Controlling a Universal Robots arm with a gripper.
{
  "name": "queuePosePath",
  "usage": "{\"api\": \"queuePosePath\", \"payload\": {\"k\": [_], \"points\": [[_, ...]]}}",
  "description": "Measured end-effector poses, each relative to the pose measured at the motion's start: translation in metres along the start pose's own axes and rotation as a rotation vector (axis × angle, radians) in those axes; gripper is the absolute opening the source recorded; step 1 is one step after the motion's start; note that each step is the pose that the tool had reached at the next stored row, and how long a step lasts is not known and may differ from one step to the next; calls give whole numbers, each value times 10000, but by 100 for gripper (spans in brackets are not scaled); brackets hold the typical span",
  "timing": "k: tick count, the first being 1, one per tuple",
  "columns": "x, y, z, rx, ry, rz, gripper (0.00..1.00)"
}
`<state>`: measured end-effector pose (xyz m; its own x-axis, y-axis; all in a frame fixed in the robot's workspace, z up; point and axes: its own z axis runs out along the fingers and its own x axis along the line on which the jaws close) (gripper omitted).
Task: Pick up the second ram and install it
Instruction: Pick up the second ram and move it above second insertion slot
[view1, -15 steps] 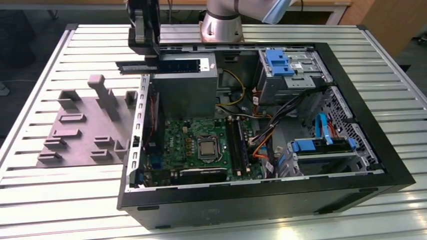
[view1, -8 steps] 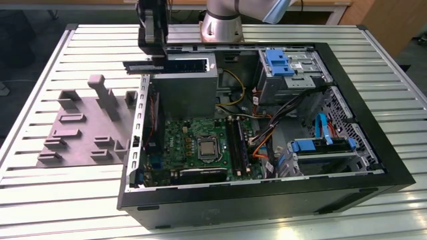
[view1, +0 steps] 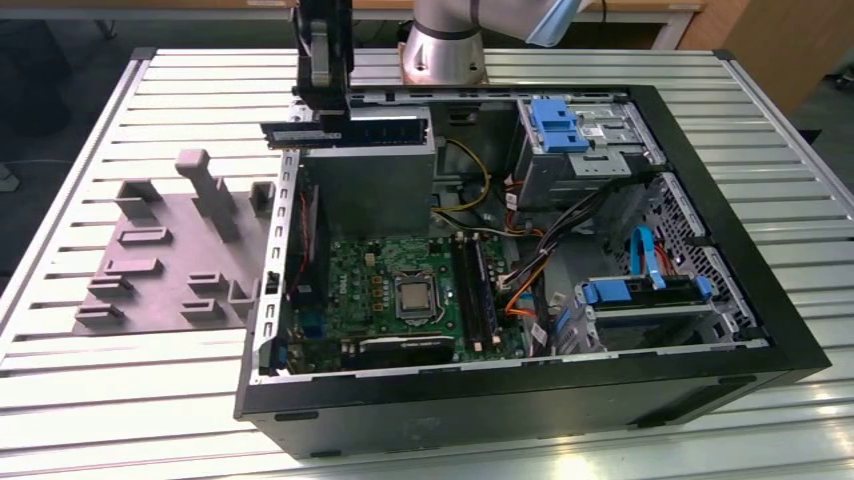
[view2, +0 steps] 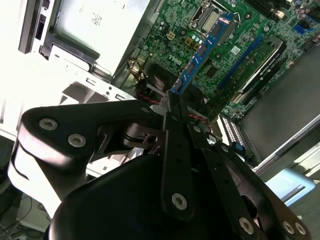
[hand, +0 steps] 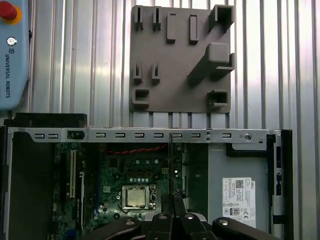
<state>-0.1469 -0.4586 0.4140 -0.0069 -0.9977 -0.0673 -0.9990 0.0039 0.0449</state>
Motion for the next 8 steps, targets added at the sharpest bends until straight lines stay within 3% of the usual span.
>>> {"api": "queuePosePath", "payload": {"k": [8], "points": [[0,-9,7,-2,0,-1,12]]}}
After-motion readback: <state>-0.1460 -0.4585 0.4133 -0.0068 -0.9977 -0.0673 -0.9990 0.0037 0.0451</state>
